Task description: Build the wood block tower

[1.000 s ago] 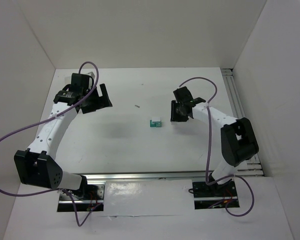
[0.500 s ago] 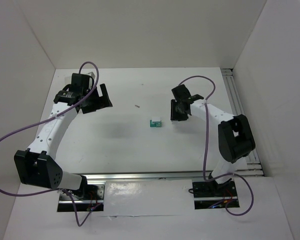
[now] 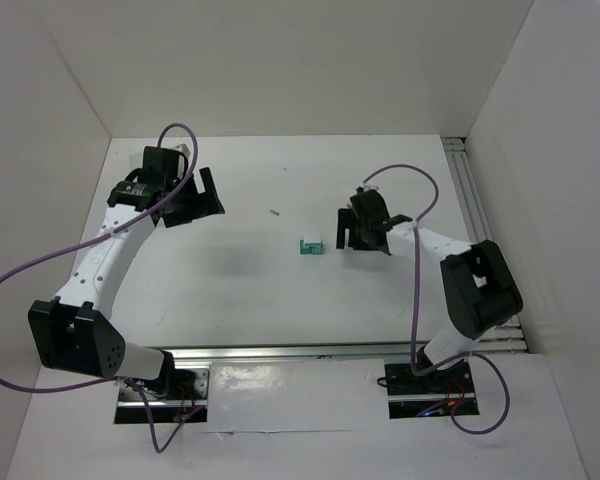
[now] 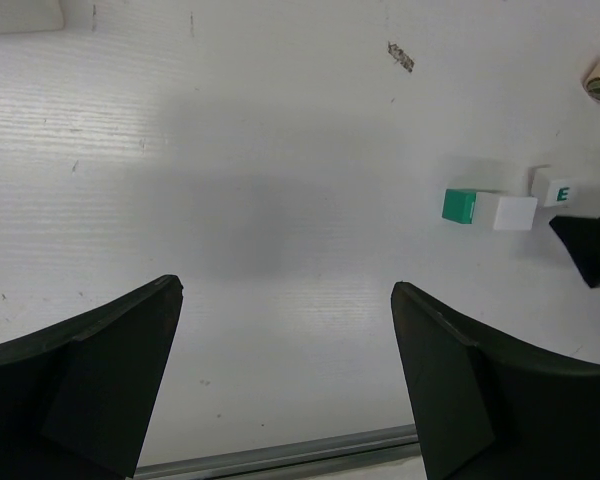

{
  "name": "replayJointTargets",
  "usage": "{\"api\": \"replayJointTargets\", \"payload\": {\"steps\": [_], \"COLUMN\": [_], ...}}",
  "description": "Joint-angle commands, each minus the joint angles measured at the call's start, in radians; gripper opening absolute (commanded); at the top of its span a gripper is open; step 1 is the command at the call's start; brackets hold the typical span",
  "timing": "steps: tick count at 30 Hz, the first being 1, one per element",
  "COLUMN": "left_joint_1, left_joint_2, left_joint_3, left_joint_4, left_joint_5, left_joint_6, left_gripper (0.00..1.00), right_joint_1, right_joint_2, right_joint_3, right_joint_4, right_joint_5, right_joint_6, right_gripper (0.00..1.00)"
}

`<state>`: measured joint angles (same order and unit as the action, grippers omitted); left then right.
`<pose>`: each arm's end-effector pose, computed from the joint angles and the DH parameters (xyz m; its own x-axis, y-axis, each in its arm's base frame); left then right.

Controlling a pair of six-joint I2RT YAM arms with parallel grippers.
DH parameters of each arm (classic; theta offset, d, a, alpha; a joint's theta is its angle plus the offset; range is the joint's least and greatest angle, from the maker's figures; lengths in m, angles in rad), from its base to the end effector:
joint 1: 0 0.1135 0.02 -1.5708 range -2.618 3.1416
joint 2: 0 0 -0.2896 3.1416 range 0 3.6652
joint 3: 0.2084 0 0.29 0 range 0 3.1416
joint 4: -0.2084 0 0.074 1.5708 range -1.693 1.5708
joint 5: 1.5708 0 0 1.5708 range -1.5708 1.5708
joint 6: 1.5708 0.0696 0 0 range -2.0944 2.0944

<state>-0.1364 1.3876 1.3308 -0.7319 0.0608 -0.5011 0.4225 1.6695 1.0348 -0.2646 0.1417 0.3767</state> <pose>0.3512 -0.0525 0.3403 -0.7020 -0.3876 -0.5974 -0.1814 0.9085 -0.3764 0.3702 0.1557 0.1699 -0.7838 0.0469 -0.6192 -0.0403 0.9912 0.1260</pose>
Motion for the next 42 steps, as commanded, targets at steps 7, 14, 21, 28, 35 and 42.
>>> {"api": "replayJointTargets", "payload": {"steps": [7, 14, 21, 28, 35, 42], "left_joint_1": [-0.023, -0.032, -0.032, -0.032, -0.032, -0.032], "left_joint_2": [-0.002, 0.007, 0.007, 0.007, 0.016, 0.025], "left_joint_3": [0.025, 0.034, 0.034, 0.034, 0.044, 0.044], "left_joint_4": [0.006, 0.006, 0.006, 0.006, 0.006, 0.006], "left_joint_5": [-0.012, -0.012, -0.024, -0.024, -0.024, -0.024], "left_joint_6": [0.001, -0.008, -0.008, -0.008, -0.008, -0.008], "left_gripper": [0.99, 0.99, 0.99, 0.99, 0.99, 0.99], "right_joint_1": [0.012, 0.012, 0.012, 0.021, 0.030, 0.030], "right_joint_2": [-0.194, -0.117, -0.033, 0.064, 0.084, 0.127], "right_joint_3": [-0.170, -0.041, 0.028, 0.076, 0.067, 0.099], "right_joint_4": [0.101, 0.016, 0.005, -0.028, -0.008, -0.064], "right_joint_5": [0.095, 0.042, -0.069, -0.083, -0.093, 0.018], "right_joint_6": [0.047, 0.008, -0.027, -0.036, -0.045, -0.045], "right_gripper": [0.78, 0.77, 0.77, 0.77, 0.77, 0.74]}}
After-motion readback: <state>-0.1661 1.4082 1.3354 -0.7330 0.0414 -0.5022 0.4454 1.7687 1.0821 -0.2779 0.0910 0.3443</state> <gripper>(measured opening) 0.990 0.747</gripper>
